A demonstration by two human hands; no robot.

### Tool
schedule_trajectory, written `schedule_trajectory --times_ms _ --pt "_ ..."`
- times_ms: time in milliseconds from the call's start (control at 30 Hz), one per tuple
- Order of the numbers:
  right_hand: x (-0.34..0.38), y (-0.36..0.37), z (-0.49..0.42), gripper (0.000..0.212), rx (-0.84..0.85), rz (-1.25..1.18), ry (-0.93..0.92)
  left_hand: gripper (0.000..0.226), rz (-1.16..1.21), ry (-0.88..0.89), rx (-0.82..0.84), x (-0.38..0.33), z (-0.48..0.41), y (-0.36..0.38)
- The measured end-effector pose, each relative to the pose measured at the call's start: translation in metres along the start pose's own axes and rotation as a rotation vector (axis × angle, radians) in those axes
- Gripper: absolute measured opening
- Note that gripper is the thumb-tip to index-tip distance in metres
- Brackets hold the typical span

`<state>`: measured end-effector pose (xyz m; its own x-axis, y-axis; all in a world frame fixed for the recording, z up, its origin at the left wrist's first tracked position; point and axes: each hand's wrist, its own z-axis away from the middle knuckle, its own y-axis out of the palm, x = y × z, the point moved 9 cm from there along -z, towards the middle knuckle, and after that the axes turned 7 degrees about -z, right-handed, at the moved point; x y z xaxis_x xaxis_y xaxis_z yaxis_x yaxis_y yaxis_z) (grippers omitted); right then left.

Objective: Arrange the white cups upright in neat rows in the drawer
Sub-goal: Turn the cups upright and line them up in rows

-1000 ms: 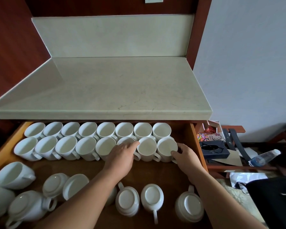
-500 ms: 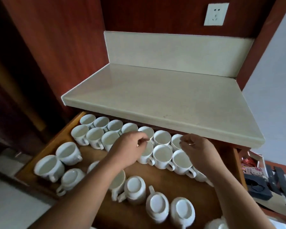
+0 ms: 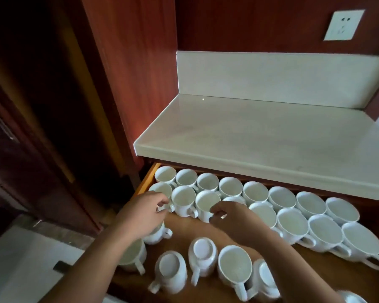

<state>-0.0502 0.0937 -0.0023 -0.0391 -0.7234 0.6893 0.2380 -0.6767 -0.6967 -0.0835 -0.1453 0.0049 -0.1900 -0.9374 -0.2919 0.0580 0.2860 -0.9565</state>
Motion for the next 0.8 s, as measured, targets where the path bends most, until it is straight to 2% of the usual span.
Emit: schedule_trajectory --times_ms 133,267,600,800 --pt "0.033 0.048 -0.027 0.035 0.025 0.024 0.047 0.032 -0.049 0.057 0.114 0.037 -0.01 0.011" --pt "0.047 0.083 -0.037 0.039 0.071 0.077 0.094 0.044 -0.054 0.141 0.179 0.043 -0.009 0.027" --pt "0.021 0.089 -0.031 0.048 0.04 0.19 0.172 0.088 -0.147 0.224 0.243 0.044 -0.002 0.061" --pt "0.01 0.099 -0.027 0.05 0.107 0.294 0.192 0.077 -0.136 0.225 0.21 0.044 -0.005 0.065"
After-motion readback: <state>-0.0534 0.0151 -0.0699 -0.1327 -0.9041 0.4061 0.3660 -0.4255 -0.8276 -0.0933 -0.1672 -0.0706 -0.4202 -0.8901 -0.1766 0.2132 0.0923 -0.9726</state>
